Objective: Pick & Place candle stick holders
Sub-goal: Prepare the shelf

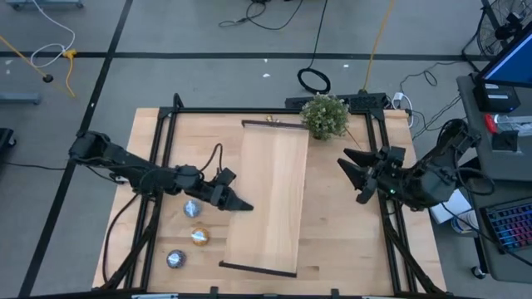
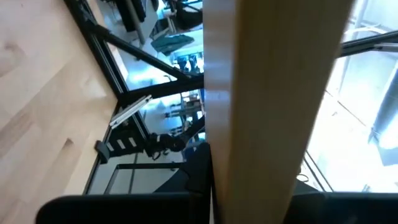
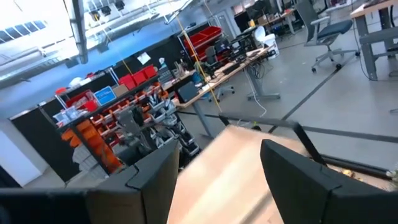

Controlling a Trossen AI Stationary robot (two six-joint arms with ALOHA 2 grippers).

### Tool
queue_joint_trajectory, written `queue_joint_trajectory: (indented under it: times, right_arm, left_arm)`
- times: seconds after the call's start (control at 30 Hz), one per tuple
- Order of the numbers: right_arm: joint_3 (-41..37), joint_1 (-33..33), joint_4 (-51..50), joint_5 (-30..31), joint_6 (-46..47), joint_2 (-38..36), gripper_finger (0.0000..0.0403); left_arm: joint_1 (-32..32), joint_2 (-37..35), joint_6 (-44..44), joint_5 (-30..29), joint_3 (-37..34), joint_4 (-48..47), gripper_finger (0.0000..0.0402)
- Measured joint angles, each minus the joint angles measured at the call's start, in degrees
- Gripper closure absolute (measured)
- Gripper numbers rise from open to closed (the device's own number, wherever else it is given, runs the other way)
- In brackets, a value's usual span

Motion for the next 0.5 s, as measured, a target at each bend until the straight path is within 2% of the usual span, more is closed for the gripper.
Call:
queue_joint_trajectory:
  times: [0.23,0.5]
  right_arm:
    - [0.0,0.0,7.3,0.0,-9.4,0.0,0.0179]
    - [0.0,0.0,9.5,0.0,-11.6,0.0,0.0179]
  left_arm:
    - [2.1,12.0,-4.4,2.5,2.8,13.5,0.0353]
    - [2.6,24.6,-6.6,6.7,12.5,14.5,0.0353]
